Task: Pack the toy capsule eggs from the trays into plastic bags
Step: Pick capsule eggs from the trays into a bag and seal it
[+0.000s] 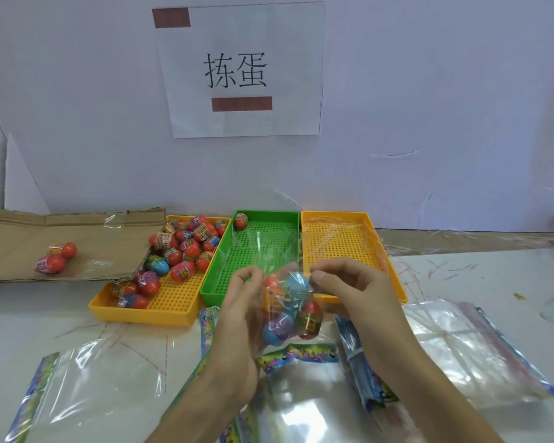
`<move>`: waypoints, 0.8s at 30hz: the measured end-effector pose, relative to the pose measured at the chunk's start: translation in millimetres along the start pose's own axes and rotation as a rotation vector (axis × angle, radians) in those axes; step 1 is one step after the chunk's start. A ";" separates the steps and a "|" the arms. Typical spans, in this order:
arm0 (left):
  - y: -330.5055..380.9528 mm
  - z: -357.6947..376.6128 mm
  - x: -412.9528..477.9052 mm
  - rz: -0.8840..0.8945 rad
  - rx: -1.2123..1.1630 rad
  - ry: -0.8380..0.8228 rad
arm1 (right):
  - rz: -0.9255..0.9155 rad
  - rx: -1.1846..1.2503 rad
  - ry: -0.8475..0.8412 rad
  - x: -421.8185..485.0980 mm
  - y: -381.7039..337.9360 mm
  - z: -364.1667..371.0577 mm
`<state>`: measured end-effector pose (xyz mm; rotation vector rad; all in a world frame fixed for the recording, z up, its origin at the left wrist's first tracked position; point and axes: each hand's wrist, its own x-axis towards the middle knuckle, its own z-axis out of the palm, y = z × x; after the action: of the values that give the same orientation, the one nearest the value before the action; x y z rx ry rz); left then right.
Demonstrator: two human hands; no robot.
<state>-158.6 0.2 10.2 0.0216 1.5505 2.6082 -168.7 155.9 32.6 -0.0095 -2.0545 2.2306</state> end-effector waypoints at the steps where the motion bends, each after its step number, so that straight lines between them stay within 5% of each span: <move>1: 0.1 1.1 -0.9 0.057 0.012 0.005 | -0.011 0.004 0.007 -0.2 1.0 0.4; 11: -7.1 -4.9 0.7 0.322 0.252 0.314 | -0.023 0.154 0.034 0.3 2.9 2.3; 16: 1.4 -10.0 4.3 0.277 0.097 0.447 | 0.081 -0.107 -0.209 -0.5 -1.1 0.3; 21: 14.3 -13.4 3.6 0.169 -0.165 0.235 | 0.037 0.026 -0.106 -4.2 1.9 5.4; 24: 23.2 -16.5 5.5 0.149 -0.074 0.105 | 0.075 0.083 -0.096 -1.5 0.3 1.7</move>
<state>-167.1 -24.7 22.4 -0.0059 1.5390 2.8231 -167.4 154.0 32.3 0.0292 -2.0394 2.4041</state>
